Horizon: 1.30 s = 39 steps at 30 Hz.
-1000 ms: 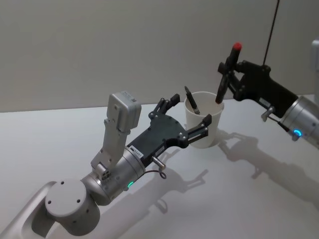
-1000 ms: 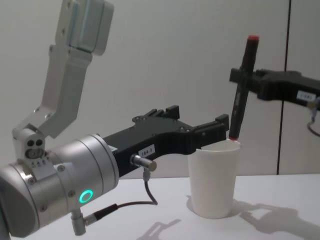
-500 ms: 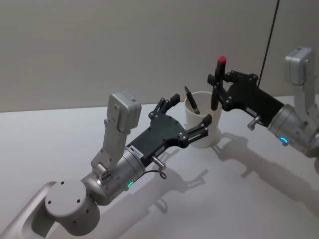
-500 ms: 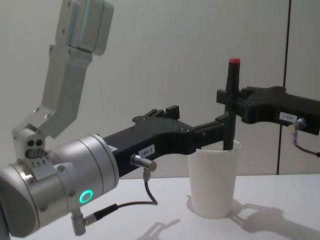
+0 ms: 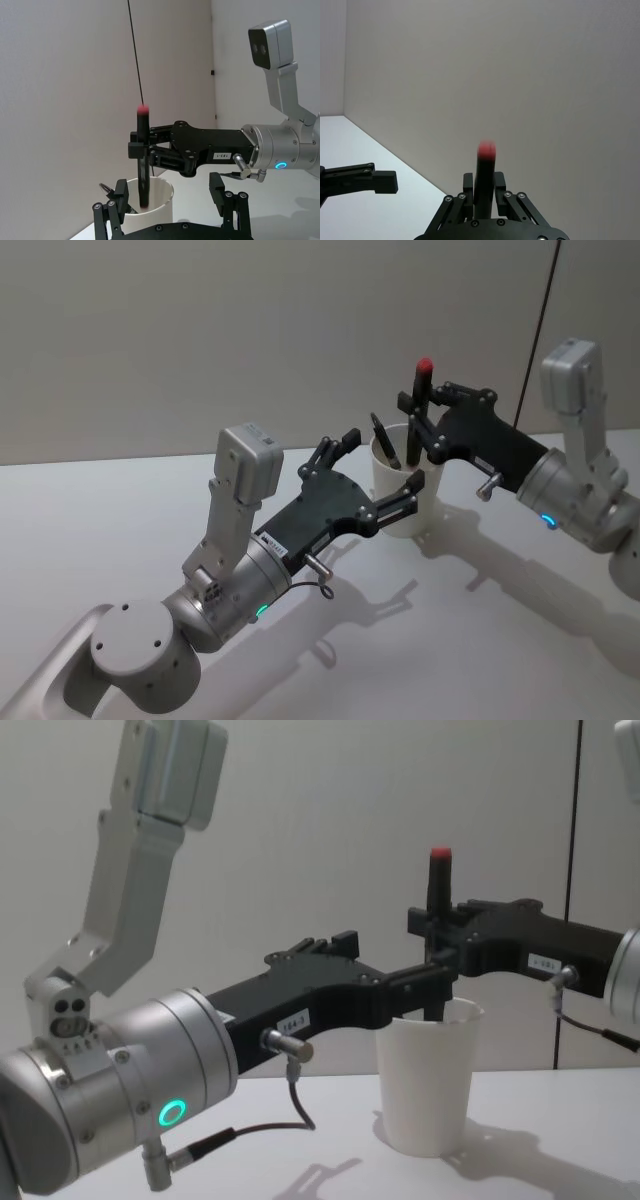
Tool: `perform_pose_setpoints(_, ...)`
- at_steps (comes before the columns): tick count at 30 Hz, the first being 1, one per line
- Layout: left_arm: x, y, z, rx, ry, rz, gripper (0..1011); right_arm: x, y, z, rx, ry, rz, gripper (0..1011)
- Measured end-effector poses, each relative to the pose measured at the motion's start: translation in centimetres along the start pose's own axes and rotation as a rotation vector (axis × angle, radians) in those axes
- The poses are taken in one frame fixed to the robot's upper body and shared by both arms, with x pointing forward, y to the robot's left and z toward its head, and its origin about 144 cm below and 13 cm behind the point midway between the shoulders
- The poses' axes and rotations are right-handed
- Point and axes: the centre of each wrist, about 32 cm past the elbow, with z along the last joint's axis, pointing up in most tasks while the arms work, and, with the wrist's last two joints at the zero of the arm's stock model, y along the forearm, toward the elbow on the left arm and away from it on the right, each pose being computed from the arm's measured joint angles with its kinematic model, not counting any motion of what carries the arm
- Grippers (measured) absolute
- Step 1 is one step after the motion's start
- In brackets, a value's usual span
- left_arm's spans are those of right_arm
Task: Place the pen into the pen holder.
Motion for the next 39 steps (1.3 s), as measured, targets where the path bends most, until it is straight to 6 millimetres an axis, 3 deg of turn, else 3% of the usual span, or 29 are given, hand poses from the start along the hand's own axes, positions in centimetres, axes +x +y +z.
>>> perform_pose_setpoints(5, 0.0, 0.0, 0.0, 0.000, 0.000, 0.000, 1003, -0.1, 0.2, -0.1, -0.001, -0.003, 0.003, 332)
perform_pose_setpoints(16, 0.0, 0.0, 0.0, 0.000, 0.000, 0.000, 1003, -0.2, 0.6, -0.2, -0.001, -0.008, 0.009, 705)
perform_pose_setpoints(26, 0.0, 0.0, 0.0, 0.000, 0.000, 0.000, 1003, -0.1, 0.5, -0.1, 0.007, -0.003, 0.001, 973)
perform_pose_setpoints(39, 0.0, 0.0, 0.0, 0.000, 0.000, 0.000, 1003, 0.2, -1.2, 1.1, 0.044, 0.038, -0.077, 1001)
